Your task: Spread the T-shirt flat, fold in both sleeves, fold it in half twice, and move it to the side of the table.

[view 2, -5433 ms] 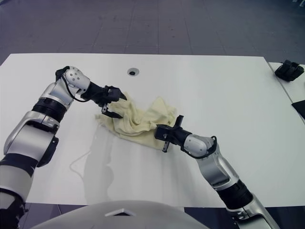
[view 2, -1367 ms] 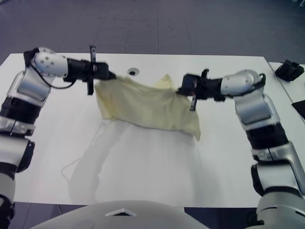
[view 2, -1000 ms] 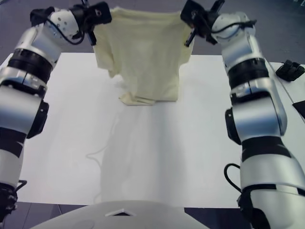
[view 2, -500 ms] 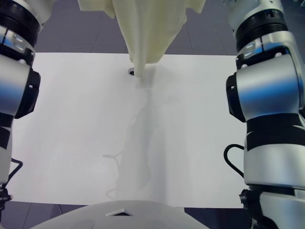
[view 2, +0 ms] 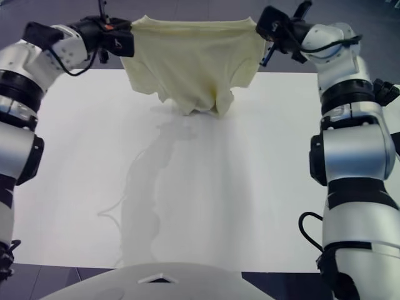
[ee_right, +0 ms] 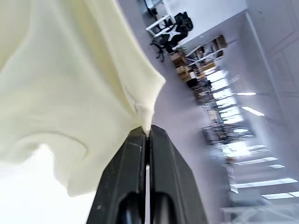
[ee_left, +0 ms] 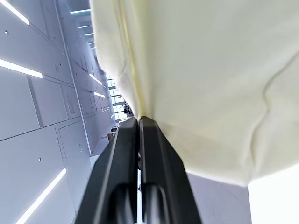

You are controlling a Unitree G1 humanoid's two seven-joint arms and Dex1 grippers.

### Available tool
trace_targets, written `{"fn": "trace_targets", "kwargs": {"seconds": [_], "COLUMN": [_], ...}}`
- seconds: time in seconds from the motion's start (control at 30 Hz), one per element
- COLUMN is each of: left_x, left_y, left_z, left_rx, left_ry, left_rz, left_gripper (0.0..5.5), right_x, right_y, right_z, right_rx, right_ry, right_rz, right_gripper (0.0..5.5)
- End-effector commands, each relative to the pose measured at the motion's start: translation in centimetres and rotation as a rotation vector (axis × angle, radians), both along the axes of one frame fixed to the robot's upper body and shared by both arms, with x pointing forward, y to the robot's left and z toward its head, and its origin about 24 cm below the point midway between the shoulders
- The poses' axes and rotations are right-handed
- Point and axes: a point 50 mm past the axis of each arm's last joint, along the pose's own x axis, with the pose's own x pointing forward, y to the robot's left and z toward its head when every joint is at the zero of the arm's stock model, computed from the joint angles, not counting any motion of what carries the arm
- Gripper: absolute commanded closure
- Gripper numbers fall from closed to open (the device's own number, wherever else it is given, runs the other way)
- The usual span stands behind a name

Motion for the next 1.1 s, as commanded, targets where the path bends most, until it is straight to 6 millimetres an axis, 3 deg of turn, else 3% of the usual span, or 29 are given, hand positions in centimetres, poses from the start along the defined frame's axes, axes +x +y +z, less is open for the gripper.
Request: {"fn": "trace_targets", "kwargs": {"seconds": [0.03, 0.13, 0.27, 0.37, 0.57, 0.83, 0.97, 1.1], "left_x": [-3.1, -6.8, -12.0, -14.7, -18.6, -20.0, -21.2, -22.0], "left_y": [-0.1, -0.4, 0.8, 1.5, 0.8, 0.9, 0.9, 1.0], "left_z": [-1.1, -4.7, -10.2, -12.4, -14.2, -15.6, -15.9, -16.3], "left_rx": [-0.03, 0.048, 0.195, 0.243, 0.249, 0.239, 0.232, 0.222], "left_ry": [0.294, 0.593, 0.94, 1.097, 1.252, 1.29, 1.349, 1.392], "left_rz": [-0.193, -0.3, -0.346, -0.347, -0.378, -0.333, -0.349, -0.346], "left_gripper": [5.49, 5.49, 5.49, 5.49, 5.49, 5.49, 5.49, 5.49], "right_x": [-5.1, -8.5, -11.6, -13.5, -17.6, -20.2, -22.5, -23.5], "right_y": [-0.7, 0.8, 2.1, 2.2, 3.0, 3.0, 3.2, 3.4], "right_z": [-2.6, -3.9, -6.3, -6.8, -9.6, -13.9, -14.7, -14.6], "right_rx": [-0.017, -0.025, -0.005, 0.01, -0.016, -0.077, -0.093, -0.084], "right_ry": [0.424, 0.575, 0.7, 0.792, 0.995, 1.074, 1.147, 1.169], "right_rz": [0.327, 0.458, 0.52, 0.546, 0.603, 0.521, 0.561, 0.58], "right_gripper": [5.5, 5.5, 5.5, 5.5, 5.5, 5.5, 5.5, 5.5]}}
